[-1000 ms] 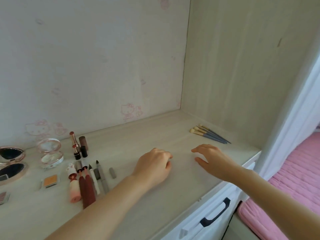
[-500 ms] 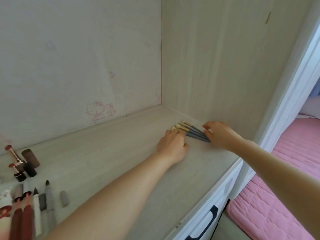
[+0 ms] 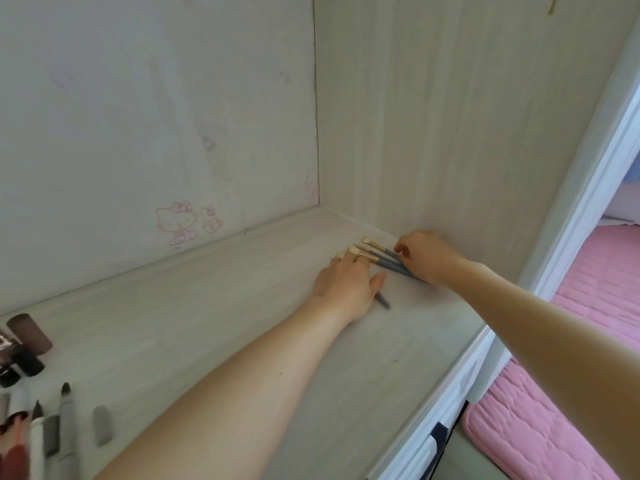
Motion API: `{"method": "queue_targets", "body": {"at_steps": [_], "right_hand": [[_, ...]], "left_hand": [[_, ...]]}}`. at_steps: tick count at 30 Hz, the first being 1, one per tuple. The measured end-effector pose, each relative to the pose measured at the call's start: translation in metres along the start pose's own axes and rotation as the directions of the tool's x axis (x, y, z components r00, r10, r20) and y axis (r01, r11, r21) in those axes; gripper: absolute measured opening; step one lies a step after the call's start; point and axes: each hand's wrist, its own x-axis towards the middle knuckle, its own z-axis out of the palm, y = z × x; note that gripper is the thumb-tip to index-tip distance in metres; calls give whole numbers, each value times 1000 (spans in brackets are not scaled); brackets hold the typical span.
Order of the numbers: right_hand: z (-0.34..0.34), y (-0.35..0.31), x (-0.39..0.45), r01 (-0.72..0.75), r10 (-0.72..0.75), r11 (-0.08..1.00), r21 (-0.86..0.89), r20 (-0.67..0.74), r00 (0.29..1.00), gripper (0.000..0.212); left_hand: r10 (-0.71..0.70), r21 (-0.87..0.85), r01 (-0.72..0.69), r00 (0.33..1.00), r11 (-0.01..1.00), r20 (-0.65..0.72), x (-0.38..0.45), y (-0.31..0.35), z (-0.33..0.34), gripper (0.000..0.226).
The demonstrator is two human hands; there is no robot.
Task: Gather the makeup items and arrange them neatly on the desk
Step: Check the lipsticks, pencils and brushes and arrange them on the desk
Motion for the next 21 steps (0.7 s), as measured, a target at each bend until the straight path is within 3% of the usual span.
{"method": "queue_targets", "body": {"at_steps": [8, 12, 16, 21], "right_hand": [[-8, -4, -3, -90, 91, 996, -26, 66, 994, 21], [-13, -6, -6, -116, 120, 992, -40, 118, 986, 25], [-15, -7, -7, -162, 162, 987, -4, 76, 984, 20], [-14, -8, -8, -208, 198, 971, 120, 92, 976, 18]], "left_hand": [[-148, 9, 150, 981, 989, -129, -3, -19, -17, 30], [-284, -81, 279, 957, 957, -56, 0, -23, -18, 23], [-356, -133, 352, 935, 926, -3, 9, -19, -23, 18], [-451, -384, 424, 892, 820, 22, 28, -11, -25, 14]]}}
